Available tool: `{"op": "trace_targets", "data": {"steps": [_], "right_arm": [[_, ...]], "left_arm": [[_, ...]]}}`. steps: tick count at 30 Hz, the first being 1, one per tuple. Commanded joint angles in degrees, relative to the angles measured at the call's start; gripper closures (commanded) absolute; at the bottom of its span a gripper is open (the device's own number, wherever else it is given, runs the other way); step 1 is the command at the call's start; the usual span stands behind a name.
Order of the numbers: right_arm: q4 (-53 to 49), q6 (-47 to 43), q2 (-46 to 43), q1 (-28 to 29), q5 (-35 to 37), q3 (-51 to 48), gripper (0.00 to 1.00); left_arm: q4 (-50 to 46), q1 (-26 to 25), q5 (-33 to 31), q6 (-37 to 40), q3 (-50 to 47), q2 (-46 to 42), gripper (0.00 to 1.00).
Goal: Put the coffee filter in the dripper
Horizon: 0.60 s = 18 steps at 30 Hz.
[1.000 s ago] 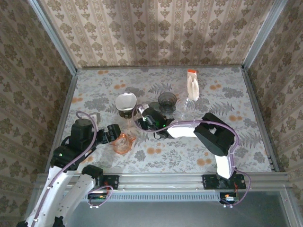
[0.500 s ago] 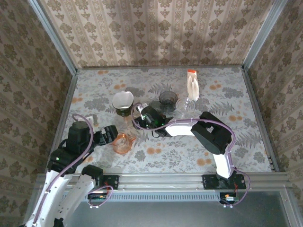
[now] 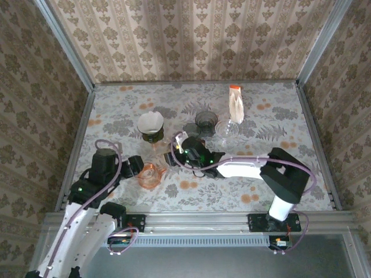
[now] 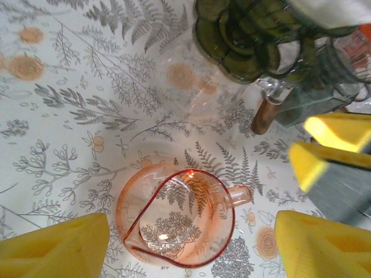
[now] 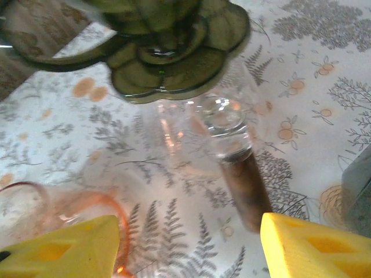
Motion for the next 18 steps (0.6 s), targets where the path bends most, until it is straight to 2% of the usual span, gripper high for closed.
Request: {"op": "trace_targets", "data": {"steps": [1,6,13,18], "right_arm": [[-0.26,1.09,-6.49,1.56,1.7,-3.58,0.33],[-3.86,1.59,-15.91,2.52,3.22,-8.03,0.32],[-11.8,0.59,-29.96,2.14,8.29,-12.54,0.31],[-17.76,0.59,-36.6,-0.79,10.21,-13.51,0.31]], "left_arm": [[6.03,1.72,3.85,-0.35,-3.44,2.91,0.21],[14.74,3.5,6.89,-0.68,-7.19,7.81,0.07],[22.25,3.25,10.71,-0.58,-11.06,15.36,0.09],[25.35,0.89,12.65,-1.5,-12.29,18.39,0.12]]}}
